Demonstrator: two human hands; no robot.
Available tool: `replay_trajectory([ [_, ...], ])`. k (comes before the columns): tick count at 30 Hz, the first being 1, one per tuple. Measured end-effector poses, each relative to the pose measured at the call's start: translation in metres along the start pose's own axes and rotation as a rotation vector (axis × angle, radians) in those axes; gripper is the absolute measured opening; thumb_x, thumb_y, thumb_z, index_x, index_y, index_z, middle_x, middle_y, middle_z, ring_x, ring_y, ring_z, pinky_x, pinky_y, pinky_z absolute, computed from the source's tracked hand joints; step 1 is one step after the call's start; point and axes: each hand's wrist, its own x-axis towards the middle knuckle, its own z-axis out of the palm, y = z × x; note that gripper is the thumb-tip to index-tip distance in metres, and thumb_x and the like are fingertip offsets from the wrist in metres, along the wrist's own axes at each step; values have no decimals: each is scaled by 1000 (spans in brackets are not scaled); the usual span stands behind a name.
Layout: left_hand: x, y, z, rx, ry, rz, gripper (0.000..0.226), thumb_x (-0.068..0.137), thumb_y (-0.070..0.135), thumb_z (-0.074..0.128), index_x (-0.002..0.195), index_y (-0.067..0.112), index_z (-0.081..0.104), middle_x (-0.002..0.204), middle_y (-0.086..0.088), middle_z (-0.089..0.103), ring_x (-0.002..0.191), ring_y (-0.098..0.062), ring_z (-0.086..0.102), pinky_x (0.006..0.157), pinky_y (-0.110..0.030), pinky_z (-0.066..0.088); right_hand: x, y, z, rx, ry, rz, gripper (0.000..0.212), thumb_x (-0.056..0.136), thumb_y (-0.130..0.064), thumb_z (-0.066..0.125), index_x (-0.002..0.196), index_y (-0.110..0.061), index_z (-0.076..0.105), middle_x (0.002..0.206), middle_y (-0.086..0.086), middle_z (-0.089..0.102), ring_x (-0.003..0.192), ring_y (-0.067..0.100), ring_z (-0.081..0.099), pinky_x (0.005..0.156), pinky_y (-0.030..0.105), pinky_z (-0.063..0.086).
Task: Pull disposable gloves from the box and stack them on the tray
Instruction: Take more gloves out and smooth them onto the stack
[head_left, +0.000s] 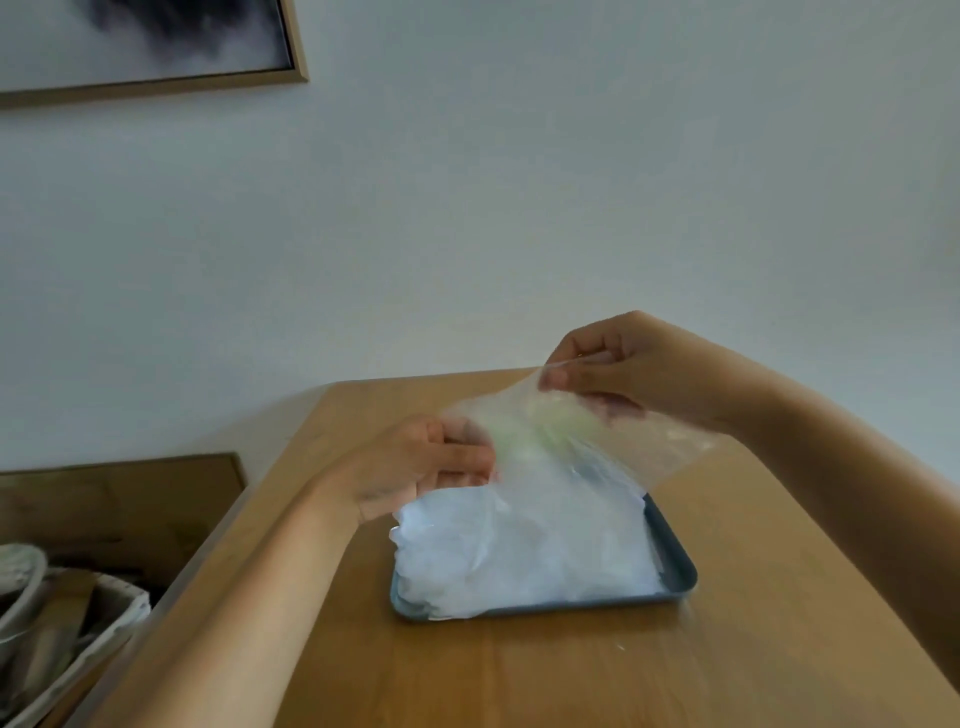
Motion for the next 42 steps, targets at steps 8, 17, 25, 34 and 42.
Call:
replay_trajectory([
  [8, -14, 6, -18, -166, -86, 8, 79, 66, 52, 80, 127, 7, 60, 130, -18, 59, 127, -29, 52, 110, -41, 38, 13, 4, 25, 390, 54, 72, 15, 94, -13, 55, 92, -2, 64, 48, -2, 52, 44, 12, 42, 50, 20, 41],
  [17, -1, -11, -21, 124, 199, -207, 16, 92, -4, 54, 98, -2, 68, 87, -13, 73, 76, -17, 70, 70, -24, 58, 21, 52, 43, 161, 201, 324, 21, 93, -17, 60, 86, 2, 65, 48, -2, 57, 43, 12, 51, 49, 19, 44],
  [25, 38, -26, -18, 335, 167, -426, 35, 95, 38, 55, 104, 5, 66, 89, -5, 70, 72, -10, 67, 64, -20, 54, 8, 120, 68, 144, 236, 616, 20, 95, -18, 49, 100, -5, 63, 82, 2, 64, 70, 11, 60, 61, 17, 47],
  [34, 53, -38, -5, 814, -31, -449, 20, 81, 31, 75, 98, 21, 74, 93, 5, 73, 74, -2, 60, 72, -16, 47, 7, 133, 63, -2, 199, 579, 23, 91, -15, 58, 91, 7, 64, 80, 23, 70, 37, 10, 48, 41, 18, 40],
  [42, 59, -23, -23, 702, 138, -386, 6, 88, 13, 68, 84, 9, 70, 64, -3, 63, 46, -2, 53, 56, -18, 43, 4, 136, 57, 1, 68, 539, 9, 87, -10, 62, 83, -5, 67, 75, 8, 73, 52, 16, 63, 51, 22, 51],
])
